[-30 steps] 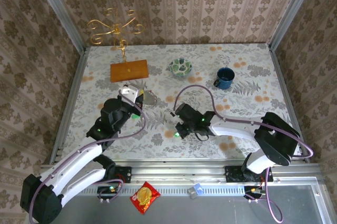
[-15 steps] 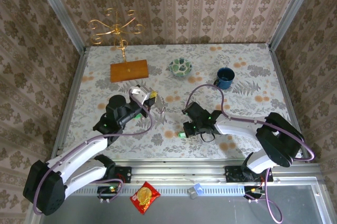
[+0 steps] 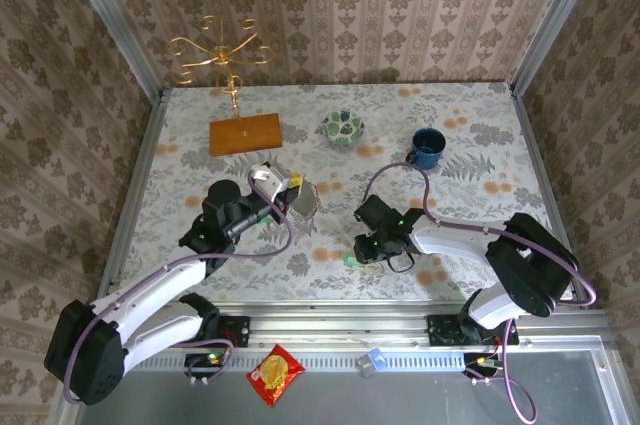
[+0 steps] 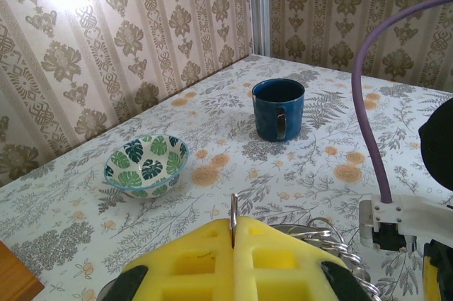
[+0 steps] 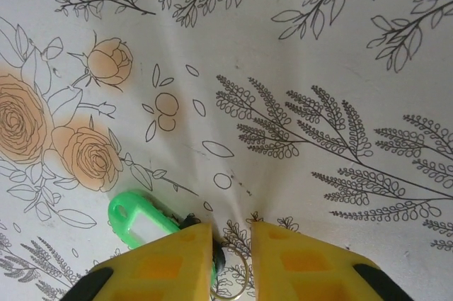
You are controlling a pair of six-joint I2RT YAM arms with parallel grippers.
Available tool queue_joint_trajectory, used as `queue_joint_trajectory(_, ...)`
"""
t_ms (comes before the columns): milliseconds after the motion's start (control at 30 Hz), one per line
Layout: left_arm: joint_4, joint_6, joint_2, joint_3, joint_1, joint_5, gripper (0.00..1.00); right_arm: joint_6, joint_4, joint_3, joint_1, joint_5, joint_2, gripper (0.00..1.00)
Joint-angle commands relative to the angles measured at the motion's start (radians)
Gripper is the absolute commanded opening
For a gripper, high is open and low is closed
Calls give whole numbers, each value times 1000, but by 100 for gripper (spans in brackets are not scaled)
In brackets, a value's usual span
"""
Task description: Put the keys on the keyring
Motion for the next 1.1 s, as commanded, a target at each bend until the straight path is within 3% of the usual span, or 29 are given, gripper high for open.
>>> queue_joint_trajectory(0, 58, 27, -3, 0, -5, 12, 0, 28, -44, 19, -15, -30, -16, 26)
queue_joint_trajectory(267, 50, 34, -3, 6, -6, 12, 0, 76, -94, 32, -54, -52, -31, 26)
queue_joint_trajectory(633, 45, 41, -1, 7, -17, 10, 0, 415, -94, 1, -91, -199, -82, 30)
queue_joint_trajectory(1067, 39, 52, -6, 10, -27, 11, 0, 459, -114, -9, -113, -223, -44, 33)
